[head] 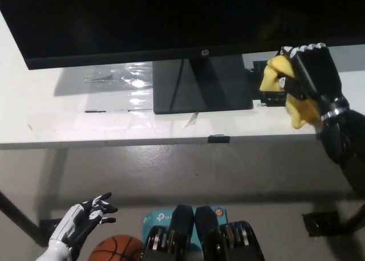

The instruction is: The robot uses its right hand to pick up the cloth kept in the middle of the desk and use it to wipe the monitor in the middle of the desk by swiping its screen twice

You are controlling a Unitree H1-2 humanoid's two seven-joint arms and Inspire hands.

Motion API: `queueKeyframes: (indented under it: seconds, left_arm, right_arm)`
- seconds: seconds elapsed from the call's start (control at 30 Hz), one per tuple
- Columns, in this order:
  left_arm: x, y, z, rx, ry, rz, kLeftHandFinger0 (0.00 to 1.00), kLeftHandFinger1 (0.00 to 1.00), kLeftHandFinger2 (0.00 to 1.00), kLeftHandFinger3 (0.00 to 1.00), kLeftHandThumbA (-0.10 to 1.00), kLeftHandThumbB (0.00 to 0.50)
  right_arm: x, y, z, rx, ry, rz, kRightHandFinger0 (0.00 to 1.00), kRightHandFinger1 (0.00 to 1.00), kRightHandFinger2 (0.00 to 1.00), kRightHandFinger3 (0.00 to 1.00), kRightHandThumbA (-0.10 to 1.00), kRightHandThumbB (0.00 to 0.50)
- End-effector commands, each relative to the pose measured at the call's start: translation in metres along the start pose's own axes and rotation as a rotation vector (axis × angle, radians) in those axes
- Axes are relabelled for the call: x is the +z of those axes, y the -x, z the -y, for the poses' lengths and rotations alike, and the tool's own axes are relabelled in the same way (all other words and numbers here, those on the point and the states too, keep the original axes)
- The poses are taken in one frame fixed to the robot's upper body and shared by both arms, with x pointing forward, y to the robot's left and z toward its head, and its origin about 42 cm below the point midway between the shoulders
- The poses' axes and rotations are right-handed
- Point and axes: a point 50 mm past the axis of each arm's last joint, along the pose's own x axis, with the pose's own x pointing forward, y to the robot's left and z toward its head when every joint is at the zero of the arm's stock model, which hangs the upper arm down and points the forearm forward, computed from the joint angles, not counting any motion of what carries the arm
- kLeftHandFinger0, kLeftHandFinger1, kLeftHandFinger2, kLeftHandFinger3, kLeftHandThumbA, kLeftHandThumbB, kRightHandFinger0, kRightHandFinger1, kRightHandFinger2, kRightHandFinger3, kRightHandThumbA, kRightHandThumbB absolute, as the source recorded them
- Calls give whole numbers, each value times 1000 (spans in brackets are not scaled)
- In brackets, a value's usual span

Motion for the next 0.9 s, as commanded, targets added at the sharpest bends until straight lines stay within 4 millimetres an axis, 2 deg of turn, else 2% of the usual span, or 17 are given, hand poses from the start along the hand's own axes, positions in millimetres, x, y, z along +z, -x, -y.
queueKeyframes:
  seconds: [0.0,0.03,0.13,0.17,0.2,0.23,0.27,0.3,0.37,0.4,0.43,0.47,0.5,0.6,0.67,0.73,0.87]
  left_arm:
    - [18,-4,-4,-11,-19,74,722,734,919,1000,428,90]
    - [20,-5,-5,-10,-22,77,719,736,919,1000,420,79]
    - [22,-5,-5,-14,-27,83,720,746,925,1000,416,70]
    - [23,-5,-4,-17,-25,83,731,753,933,1000,422,75]
    - [23,-5,-4,-17,-25,83,733,754,934,1000,423,75]
    - [24,-3,-5,-10,-27,78,754,760,926,1000,435,81]
    - [24,-3,-6,-6,-27,77,762,761,924,1000,439,83]
    - [24,-3,-6,-7,-25,80,753,752,917,1000,436,74]
    - [24,-5,-7,-6,-27,84,745,746,910,1000,439,77]
    - [24,-4,-7,-7,-28,88,747,744,912,1000,438,59]
    - [24,-4,-6,-5,-22,85,754,746,911,1000,434,62]
    - [23,-4,-6,-3,-19,85,753,745,914,1000,428,54]
    - [23,-4,-7,-2,-19,86,753,745,915,1000,426,53]
    - [22,-4,-8,-2,-20,88,752,746,925,1000,425,46]
    - [22,-4,-8,-2,-23,88,756,748,927,1000,430,49]
    - [23,-5,-8,-3,-23,82,771,765,944,1000,421,24]
    - [24,-7,-9,-3,-15,93,722,743,933,1000,420,42]
  right_arm:
    - [-3,-39,22,69,62,-134,0,77,350,59,-100,53]
    - [0,-42,22,122,66,-170,0,139,442,102,-100,35]
    - [3,-43,21,171,59,-193,0,209,503,221,-100,6]
    - [7,-42,19,218,43,-210,21,251,497,389,-100,7]
    - [7,-42,19,220,43,-212,4,233,458,393,-100,5]
    - [15,-37,18,277,5,-195,3,224,416,676,-100,21]
    - [17,-38,18,288,3,-194,0,157,307,717,-100,27]
    - [21,-33,18,332,-16,-200,109,290,457,779,-100,7]
    - [25,-31,20,372,-48,-212,215,343,466,964,-100,0]
    - [27,-26,22,406,-47,-214,529,709,749,1000,-100,0]
    - [29,-21,22,456,-44,-229,886,1000,1000,1000,111,0]
    - [31,-15,22,494,-59,-248,1000,1000,1000,1000,241,15]
    - [33,-14,22,502,-65,-254,1000,1000,1000,1000,266,17]
    - [40,3,22,532,-87,-265,1000,1000,1000,1000,515,162]
    - [41,9,22,543,-95,-268,1000,1000,1000,1000,600,212]
    - [43,22,23,558,-90,-273,1000,1000,1000,1000,775,327]
    - [44,26,26,568,-79,-288,1000,1000,1000,1000,934,439]
